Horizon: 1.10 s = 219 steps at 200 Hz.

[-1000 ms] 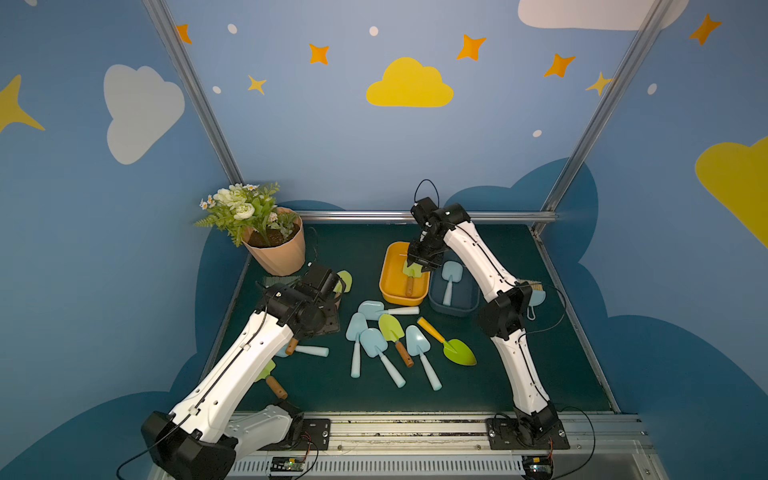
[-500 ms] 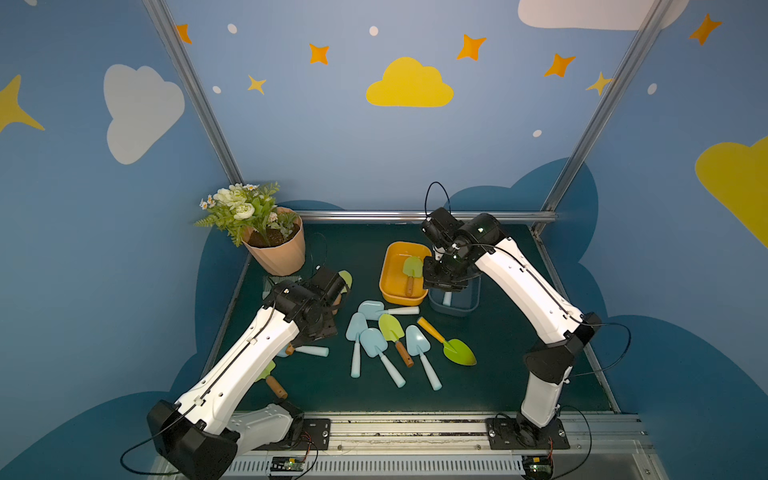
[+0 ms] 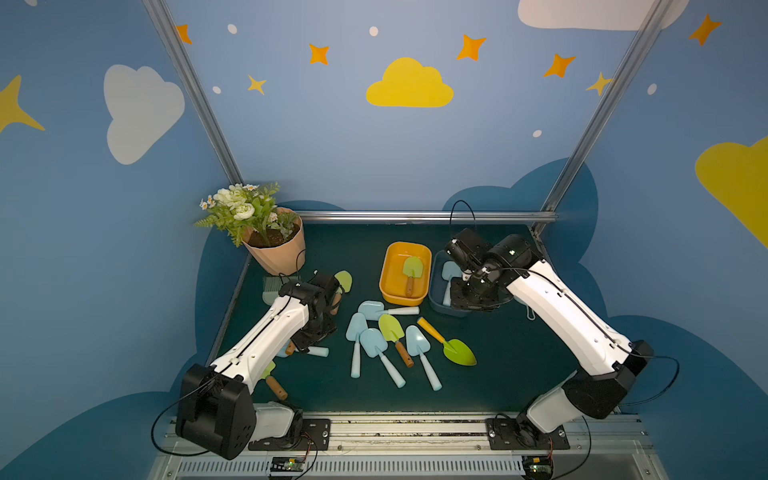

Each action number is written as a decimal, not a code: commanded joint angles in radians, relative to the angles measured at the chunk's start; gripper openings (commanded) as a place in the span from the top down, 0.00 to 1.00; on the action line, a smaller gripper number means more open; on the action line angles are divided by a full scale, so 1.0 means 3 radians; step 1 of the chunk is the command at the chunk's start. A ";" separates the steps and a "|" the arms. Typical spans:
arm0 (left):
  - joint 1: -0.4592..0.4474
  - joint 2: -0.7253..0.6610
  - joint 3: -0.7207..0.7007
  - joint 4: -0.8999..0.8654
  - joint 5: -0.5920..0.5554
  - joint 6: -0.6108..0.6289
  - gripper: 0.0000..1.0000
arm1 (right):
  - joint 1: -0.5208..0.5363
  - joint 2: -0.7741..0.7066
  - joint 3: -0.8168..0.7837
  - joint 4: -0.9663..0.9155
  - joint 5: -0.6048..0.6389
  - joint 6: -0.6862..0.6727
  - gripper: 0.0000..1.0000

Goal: Sort the small shovels by color and place them into the storage box
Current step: Pick up the shovel from the center of the board.

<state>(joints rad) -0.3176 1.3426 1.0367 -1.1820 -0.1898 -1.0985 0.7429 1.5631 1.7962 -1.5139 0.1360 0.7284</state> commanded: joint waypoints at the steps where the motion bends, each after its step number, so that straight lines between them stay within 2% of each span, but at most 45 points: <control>1: 0.0074 -0.0001 -0.0024 0.0023 0.0063 -0.0222 0.42 | -0.0054 -0.0135 -0.0119 0.0021 0.0166 -0.0013 0.50; 71: 0.0282 0.0060 -0.0353 0.0306 0.0208 -0.0418 0.40 | -0.0254 -0.0374 -0.0577 0.0241 0.0008 -0.0190 0.49; 125: 0.0476 0.0097 -0.0249 0.0202 0.0038 -0.0281 0.39 | -0.0418 -0.0440 -0.0780 0.0383 -0.0099 -0.0296 0.49; 147: 0.0567 0.0285 0.0078 0.0040 -0.0073 0.0086 0.38 | -0.0459 -0.0435 -0.0841 0.0430 -0.0133 -0.0325 0.49; 200: 0.0608 0.1161 0.1227 -0.0602 -0.0236 0.1607 0.38 | -0.0564 -0.0471 -0.0983 0.0544 -0.0192 -0.0381 0.48; 219: 0.0609 0.1340 0.1465 -0.0733 -0.0275 0.2121 0.38 | -0.0609 -0.0483 -0.1030 0.0572 -0.0208 -0.0405 0.48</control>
<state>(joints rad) -0.1402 1.6913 1.4078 -1.2766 -0.2401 -0.7399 0.5747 1.4502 1.5051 -1.3605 0.0856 0.6239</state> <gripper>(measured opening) 0.618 0.517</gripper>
